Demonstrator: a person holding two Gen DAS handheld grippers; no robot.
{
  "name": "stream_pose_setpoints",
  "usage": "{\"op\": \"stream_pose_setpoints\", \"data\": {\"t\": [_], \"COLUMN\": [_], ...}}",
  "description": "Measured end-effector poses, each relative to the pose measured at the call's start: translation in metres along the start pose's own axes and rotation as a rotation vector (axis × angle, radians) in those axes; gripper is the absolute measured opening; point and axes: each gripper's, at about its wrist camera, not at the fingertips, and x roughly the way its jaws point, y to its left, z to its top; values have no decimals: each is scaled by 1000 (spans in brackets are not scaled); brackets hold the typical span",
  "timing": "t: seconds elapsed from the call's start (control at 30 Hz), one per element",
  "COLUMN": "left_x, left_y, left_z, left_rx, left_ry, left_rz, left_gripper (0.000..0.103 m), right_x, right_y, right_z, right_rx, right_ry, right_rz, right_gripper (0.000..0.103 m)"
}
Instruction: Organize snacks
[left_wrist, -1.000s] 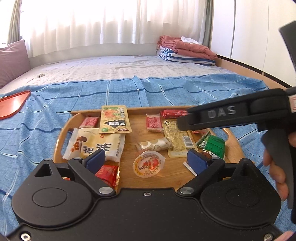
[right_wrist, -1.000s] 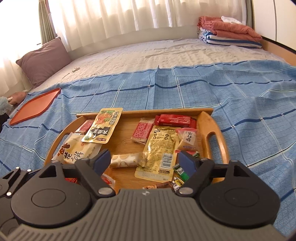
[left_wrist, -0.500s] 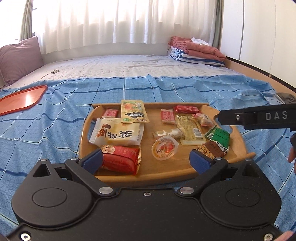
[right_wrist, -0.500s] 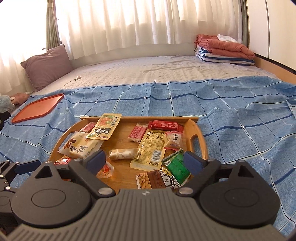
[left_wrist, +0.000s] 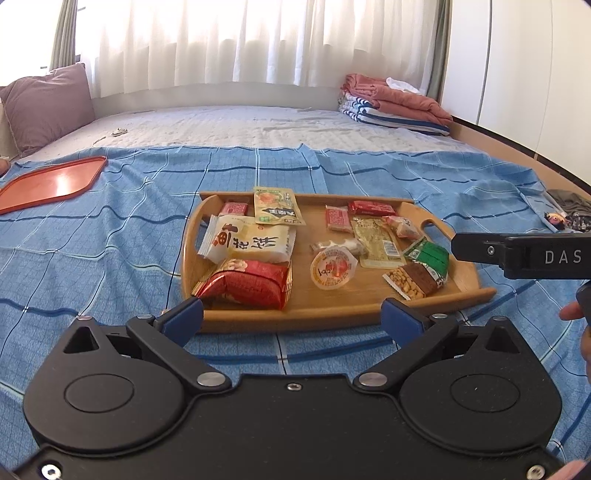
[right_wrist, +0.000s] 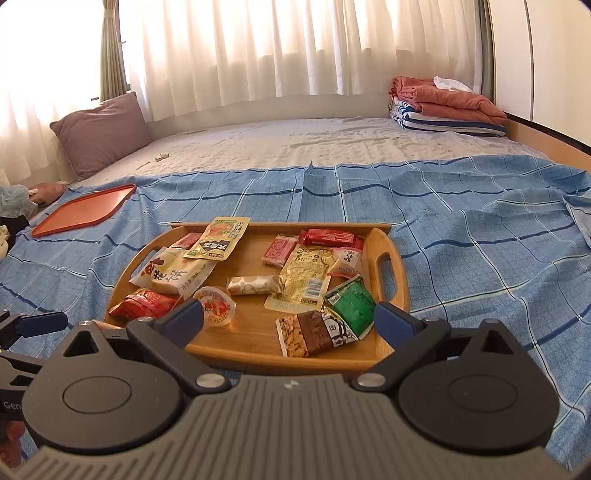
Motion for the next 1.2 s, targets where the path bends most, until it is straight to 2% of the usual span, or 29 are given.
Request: {"op": "stream_pose_setpoints", "data": {"t": [0.4, 0.83, 1.2], "left_x": [-18, -20, -7], "left_y": [7, 9, 15], "left_z": [-20, -43, -74], "left_rx": [-19, -9, -27], "left_ry": [4, 26, 80], "left_rz": [18, 35, 66], "left_gripper": [103, 103, 103], "right_x": [-14, -23, -9], "right_y": [5, 18, 27], "right_z": [-28, -61, -99], "right_rx": [-10, -23, -24], "right_ry": [-7, 0, 68], "right_rz": [-23, -25, -43], "right_gripper": [103, 103, 103]}}
